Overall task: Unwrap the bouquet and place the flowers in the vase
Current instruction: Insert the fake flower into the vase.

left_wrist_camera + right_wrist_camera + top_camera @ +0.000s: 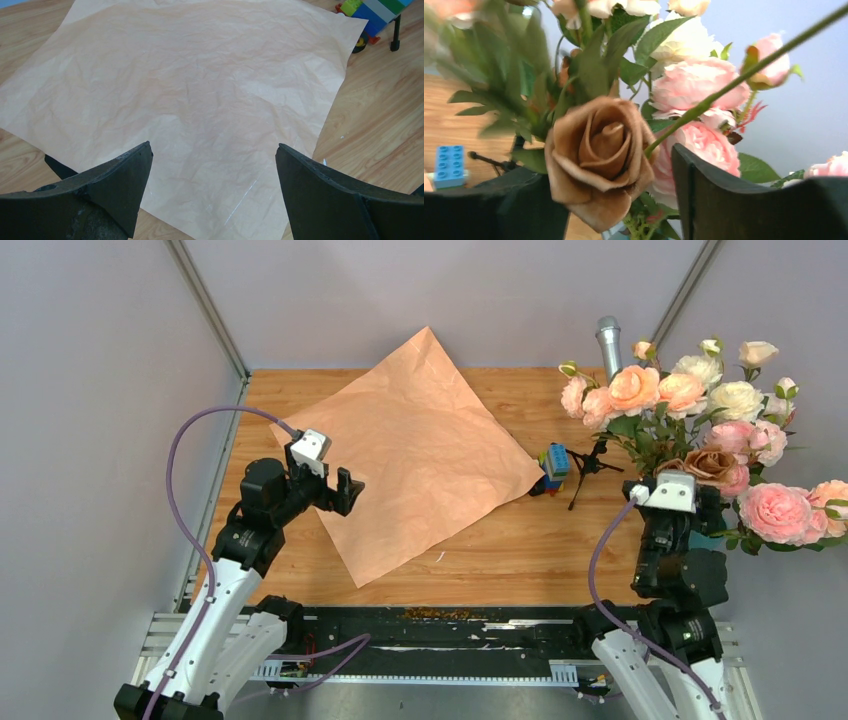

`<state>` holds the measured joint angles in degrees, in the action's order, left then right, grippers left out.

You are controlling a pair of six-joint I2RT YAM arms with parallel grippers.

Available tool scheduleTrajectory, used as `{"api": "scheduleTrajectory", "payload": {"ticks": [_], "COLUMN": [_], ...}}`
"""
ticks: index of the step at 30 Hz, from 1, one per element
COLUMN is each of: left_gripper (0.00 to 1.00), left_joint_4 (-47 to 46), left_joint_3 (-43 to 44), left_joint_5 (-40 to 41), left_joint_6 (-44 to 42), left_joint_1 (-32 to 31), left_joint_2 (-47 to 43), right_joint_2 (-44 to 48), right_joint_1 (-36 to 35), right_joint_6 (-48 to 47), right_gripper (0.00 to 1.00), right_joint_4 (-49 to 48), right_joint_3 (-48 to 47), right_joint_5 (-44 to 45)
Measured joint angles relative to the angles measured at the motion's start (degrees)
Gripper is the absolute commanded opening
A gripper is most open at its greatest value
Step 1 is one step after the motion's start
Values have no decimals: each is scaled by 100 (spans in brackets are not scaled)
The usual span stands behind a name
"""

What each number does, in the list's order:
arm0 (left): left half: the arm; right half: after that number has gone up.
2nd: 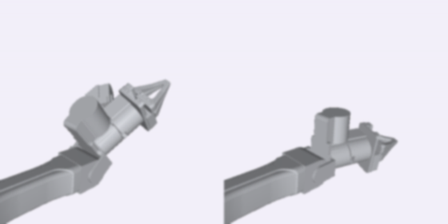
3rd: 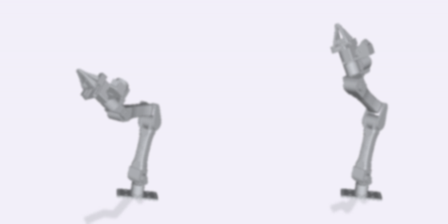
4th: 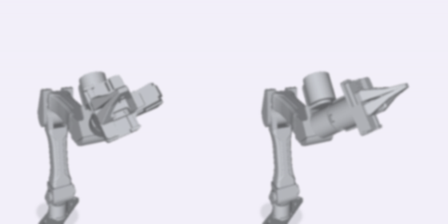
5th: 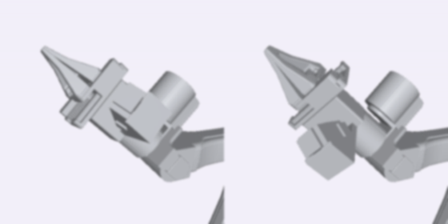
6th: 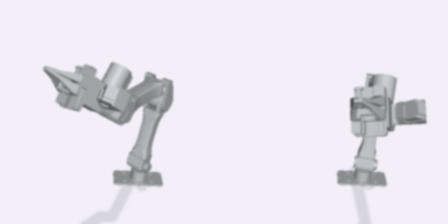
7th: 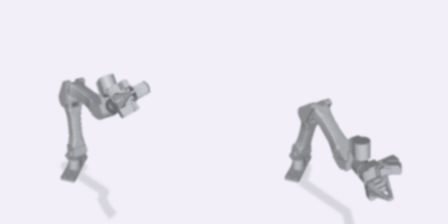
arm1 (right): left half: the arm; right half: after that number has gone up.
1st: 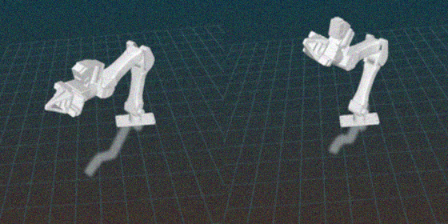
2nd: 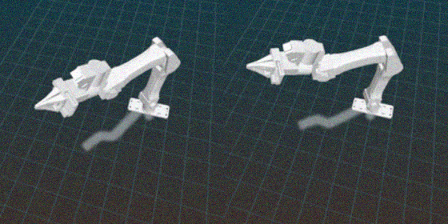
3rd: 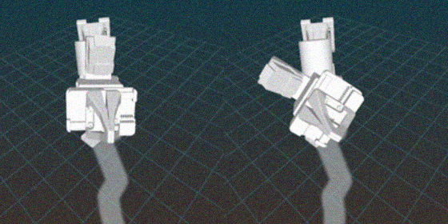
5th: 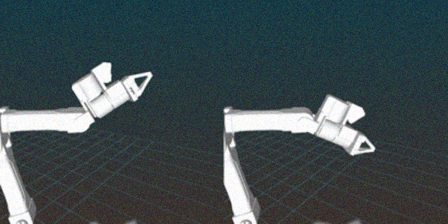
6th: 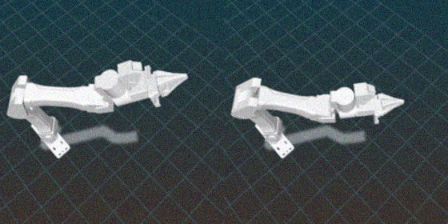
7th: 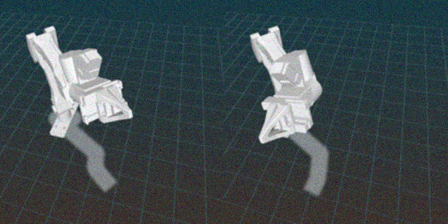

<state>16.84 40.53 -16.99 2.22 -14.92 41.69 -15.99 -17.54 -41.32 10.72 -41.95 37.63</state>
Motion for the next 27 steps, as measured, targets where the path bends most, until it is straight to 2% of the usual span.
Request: {"api": "scheduleTrajectory", "payload": {"ticks": [3, 6, 17, 20, 27], "left_gripper": [100, 100, 100, 100, 100], "left_joint_4": [2, 2, 2, 2, 2], "left_joint_3": [0, 0, 0, 0, 0], "left_joint_5": [-4, -7, -7, -7, -7], "left_joint_6": [0, 2, 2, 2, 4], "left_joint_1": [0, 0, 0, 0, 0], "left_joint_2": [2, 17, 57, 59, 59], "right_joint_2": [188, 334, 444, 391, -400], "right_joint_1": [0, 0, 0, 0, 0], "right_joint_6": [15, 24, 428, 479, 546], "right_gripper": [94, 100, 99, 87, 79], "right_joint_4": [247, 476, 1582, 1633, 1641], "right_joint_3": [-66, -168, -1034, -1158, -1180], "right_joint_5": [-433, -892, -2496, -2243, -1073]}}
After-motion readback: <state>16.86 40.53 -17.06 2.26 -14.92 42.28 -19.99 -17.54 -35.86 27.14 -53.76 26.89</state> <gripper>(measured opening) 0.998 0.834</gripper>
